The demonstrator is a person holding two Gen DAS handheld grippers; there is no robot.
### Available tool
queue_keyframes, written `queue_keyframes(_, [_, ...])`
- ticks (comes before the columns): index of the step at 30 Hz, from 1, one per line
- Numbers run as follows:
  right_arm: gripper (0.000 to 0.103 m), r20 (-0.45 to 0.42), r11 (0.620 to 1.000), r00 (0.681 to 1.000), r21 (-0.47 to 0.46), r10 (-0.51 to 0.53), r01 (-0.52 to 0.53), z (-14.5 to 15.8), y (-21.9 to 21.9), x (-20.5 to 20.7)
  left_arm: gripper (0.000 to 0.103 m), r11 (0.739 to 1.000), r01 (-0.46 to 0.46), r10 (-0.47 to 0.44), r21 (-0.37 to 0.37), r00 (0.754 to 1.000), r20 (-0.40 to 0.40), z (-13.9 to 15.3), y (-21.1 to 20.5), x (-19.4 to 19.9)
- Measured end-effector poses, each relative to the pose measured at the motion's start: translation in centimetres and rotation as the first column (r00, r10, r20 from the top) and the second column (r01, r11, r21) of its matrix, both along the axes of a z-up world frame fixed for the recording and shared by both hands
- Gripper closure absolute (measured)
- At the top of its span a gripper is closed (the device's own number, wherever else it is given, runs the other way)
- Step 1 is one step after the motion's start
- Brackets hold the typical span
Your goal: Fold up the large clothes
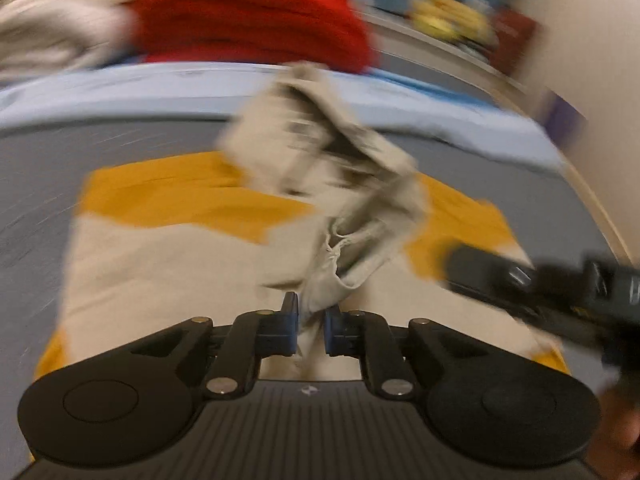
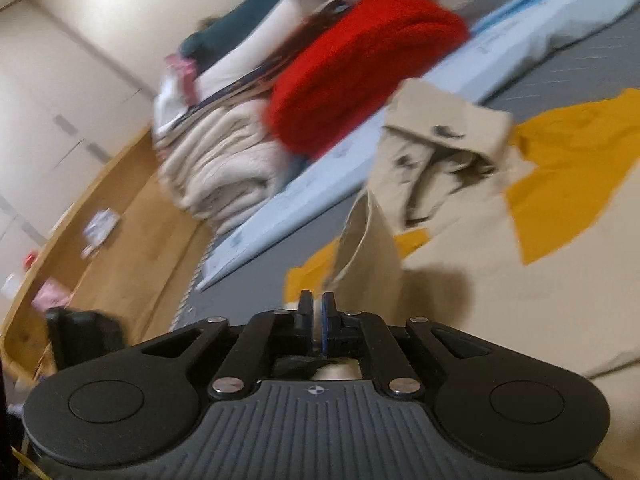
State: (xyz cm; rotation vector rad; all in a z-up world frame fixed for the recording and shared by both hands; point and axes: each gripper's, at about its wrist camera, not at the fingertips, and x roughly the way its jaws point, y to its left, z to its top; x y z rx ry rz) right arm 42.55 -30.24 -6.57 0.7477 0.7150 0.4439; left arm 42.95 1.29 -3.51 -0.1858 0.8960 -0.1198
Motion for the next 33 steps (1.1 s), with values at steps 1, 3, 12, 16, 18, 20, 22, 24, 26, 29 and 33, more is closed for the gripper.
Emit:
queue_keyframes(1, [0.08,-0.041,0.998,0.998,-0.032,-0.052,0.051,-0.5,-0.3,0.1,0.089,0.998,-0.062,0.062,-0.01,0.998,-0.019,0.0,0.7,-0.1])
queue_keyframes(3, [0.072,-0.164,0.975,0.973,-0.177,-0.162,0.132,-1.9,-0.9,0.4,0.085,0.985,-0.166,0.164,-0.04,0.985,-0.056,-0.4,2.4,-0.2])
queue_keyframes(12, [0.072,-0.372,0.92,0.86,-0.312,-0.349,0.238,-5.6,-3.8,0.0,0.073,0.907,-0.403,0.373,-0.121,0.903,-0.213,-2.6,9.9,1.0])
queue_keyframes(16, [0.073,-0.382,0.913,0.848,-0.32,-0.367,0.251,-5.9,-4.0,0.0,0.091,0.883,-0.442,0.399,-0.159,0.884,-0.246,-2.9,11.5,0.8])
queue_keyframes(18, [0.073,-0.389,0.904,0.836,-0.339,-0.387,0.261,-6.1,-4.2,-0.1,0.09,0.879,-0.445,0.397,-0.171,0.882,-0.255,-2.8,11.8,0.7])
queue_keyframes(20, [0.074,-0.393,0.89,0.82,-0.359,-0.417,0.28,-6.6,-4.4,0.1,0.085,0.869,-0.473,0.426,-0.144,0.864,-0.266,-2.7,12.4,0.6])
queue_keyframes(22, [0.074,-0.392,0.875,0.803,-0.377,-0.448,0.304,-6.7,-4.8,0.0,0.076,0.846,-0.527,0.496,-0.077,0.832,-0.248,-2.6,13.2,0.2])
queue_keyframes(24, [0.074,-0.376,0.864,0.802,-0.391,-0.465,0.318,-6.4,-5.1,-0.2,0.073,0.827,-0.562,0.544,-0.028,0.811,-0.215,-2.2,13.9,0.1])
queue_keyframes(26, [0.073,-0.334,0.854,0.815,-0.401,-0.473,0.331,-5.6,-5.1,-0.4,0.073,0.817,-0.576,0.562,-0.03,0.806,-0.186,-1.7,14.5,0.1])
queue_keyframes(29, [0.073,-0.254,0.854,0.854,-0.395,-0.455,0.338,-4.3,-4.8,-0.3,0.072,0.841,-0.541,0.531,-0.03,0.834,-0.151,-1.2,14.2,0.6])
queue_keyframes(33, [0.069,-0.206,0.855,0.882,-0.412,-0.425,0.316,-3.5,-4.2,0.0,0.06,0.86,-0.507,0.488,-0.056,0.85,-0.2,-2.3,14.1,1.2])
